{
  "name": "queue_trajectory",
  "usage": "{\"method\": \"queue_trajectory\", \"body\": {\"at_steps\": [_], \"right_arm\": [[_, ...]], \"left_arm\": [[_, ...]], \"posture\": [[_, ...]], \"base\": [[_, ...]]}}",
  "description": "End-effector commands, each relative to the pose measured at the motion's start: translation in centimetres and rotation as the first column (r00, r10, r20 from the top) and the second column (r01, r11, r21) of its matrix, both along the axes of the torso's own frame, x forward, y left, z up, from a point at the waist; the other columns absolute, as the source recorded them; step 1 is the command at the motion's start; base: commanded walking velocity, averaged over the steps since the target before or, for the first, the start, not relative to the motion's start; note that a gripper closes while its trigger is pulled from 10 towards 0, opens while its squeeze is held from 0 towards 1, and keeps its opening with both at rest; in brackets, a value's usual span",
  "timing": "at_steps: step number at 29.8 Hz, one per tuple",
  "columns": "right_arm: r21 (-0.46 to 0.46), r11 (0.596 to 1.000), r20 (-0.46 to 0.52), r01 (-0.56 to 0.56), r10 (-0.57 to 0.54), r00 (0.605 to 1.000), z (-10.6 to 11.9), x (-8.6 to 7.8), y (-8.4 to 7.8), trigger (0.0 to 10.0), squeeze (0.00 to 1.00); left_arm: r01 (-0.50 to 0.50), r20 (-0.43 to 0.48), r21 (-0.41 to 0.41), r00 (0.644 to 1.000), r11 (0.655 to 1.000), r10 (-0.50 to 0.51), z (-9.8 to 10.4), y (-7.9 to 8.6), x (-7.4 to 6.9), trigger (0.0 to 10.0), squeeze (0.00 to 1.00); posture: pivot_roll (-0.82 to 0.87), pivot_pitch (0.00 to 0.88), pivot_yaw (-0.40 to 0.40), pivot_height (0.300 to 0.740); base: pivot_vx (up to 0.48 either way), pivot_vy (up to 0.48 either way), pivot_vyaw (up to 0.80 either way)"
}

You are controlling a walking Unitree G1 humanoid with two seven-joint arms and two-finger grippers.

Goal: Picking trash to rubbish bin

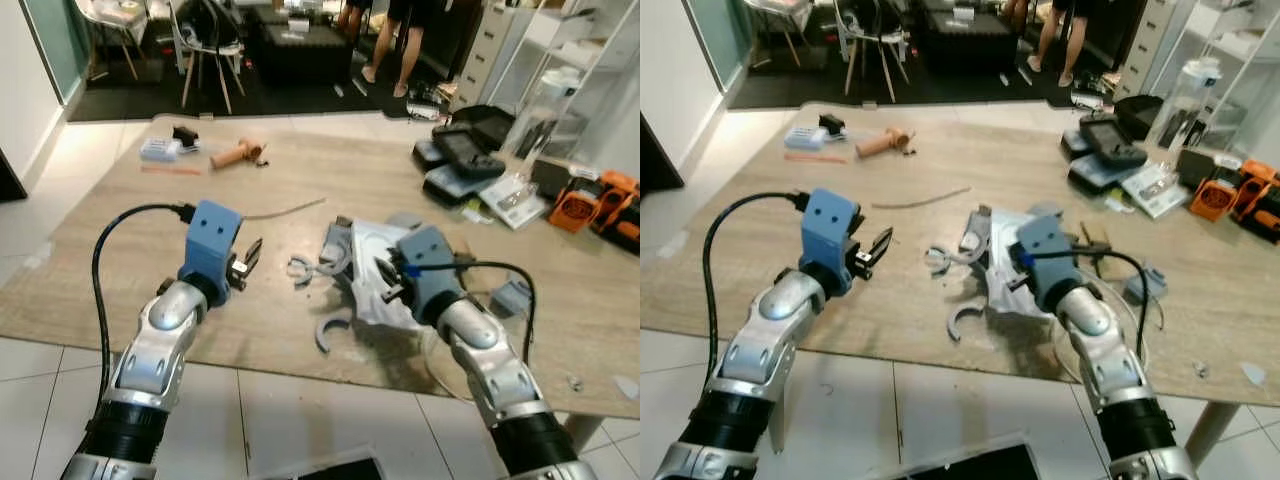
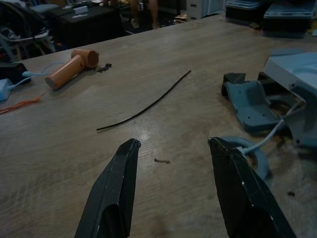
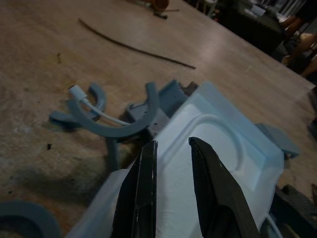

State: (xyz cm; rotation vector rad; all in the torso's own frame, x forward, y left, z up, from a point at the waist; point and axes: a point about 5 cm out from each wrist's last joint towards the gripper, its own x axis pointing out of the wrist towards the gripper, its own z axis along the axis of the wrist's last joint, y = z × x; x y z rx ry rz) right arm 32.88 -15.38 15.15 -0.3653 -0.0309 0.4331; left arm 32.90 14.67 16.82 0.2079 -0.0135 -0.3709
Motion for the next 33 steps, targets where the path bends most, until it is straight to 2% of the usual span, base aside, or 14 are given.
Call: {"method": "queue_trajectory", "body": {"at_steps": [1,3,10,12,13,17,20,32,33], "right_arm": [[-0.02,1.0,-0.021,-0.013,0.013,1.0,-0.3,-0.4,-0.1,10.0,0.0],[-0.044,0.999,-0.062,-0.031,0.028,0.998,-0.6,-0.7,0.0,10.0,0.0],[-0.095,0.992,-0.101,-0.082,0.072,0.992,-0.7,-1.5,0.5,10.0,0.0],[-0.124,0.986,-0.126,-0.111,0.095,0.987,-0.8,-1.8,0.6,10.0,0.04],[-0.139,0.985,-0.129,-0.105,0.087,0.988,-0.8,-1.8,0.5,10.0,1.0],[-0.182,0.979,-0.123,-0.088,0.066,0.99,-0.7,-1.7,0.1,10.0,1.0],[-0.234,0.969,-0.119,-0.082,0.055,0.991,-1.0,-1.4,-0.4,10.0,1.0],[-0.267,0.958,-0.141,-0.102,0.065,0.988,-2.2,-0.7,-0.8,10.0,1.0],[-0.248,0.965,-0.158,-0.088,0.05,0.986,-2.5,-0.5,-1.1,10.0,0.0]], "left_arm": [[0.038,0.008,0.014,0.999,0.999,-0.038,0.1,-0.2,-0.4,10.0,0.0],[0.094,0.012,0.027,0.995,0.995,-0.095,0.3,-0.4,-0.7,10.0,0.0],[0.174,0.014,0.05,0.984,0.983,-0.175,0.5,-0.8,-1.0,10.0,0.0],[0.208,0.011,0.072,0.978,0.975,-0.21,0.6,-1.0,-1.2,10.0,0.0],[0.237,0.01,0.075,0.971,0.969,-0.238,0.7,-1.1,-1.4,10.0,0.0],[0.293,0.012,0.063,0.956,0.954,-0.294,1.1,-1.5,-1.7,10.0,0.0],[0.356,-0.003,0.092,0.934,0.93,-0.357,1.0,-2.1,-1.9,10.0,0.0],[0.386,-0.002,0.111,0.922,0.916,-0.388,1.4,-2.4,-1.6,10.0,0.0],[0.406,-0.005,0.106,0.913,0.908,-0.408,1.4,-2.6,-1.8,10.0,0.0]], "posture": [[-0.06,0.025,-0.035,0.74],[-0.06,0.024,-0.035,0.74],[-0.06,0.026,-0.03,0.74],[-0.06,0.027,-0.029,0.74],[-0.06,0.028,-0.028,0.74],[-0.06,0.027,-0.026,0.74],[-0.05,0.028,-0.023,0.74],[-0.06,0.035,-0.015,0.74],[-0.06,0.034,-0.014,0.74]], "base": [[0.0,0.0,0.0],[0.0,0.0,0.0],[0.0,0.0,0.0],[0.0,0.0,0.0],[0.0,0.0,0.0],[0.0,0.0,0.0],[0.0,0.0,0.0],[0.0,0.0,0.0],[0.0,0.0,0.0]]}}
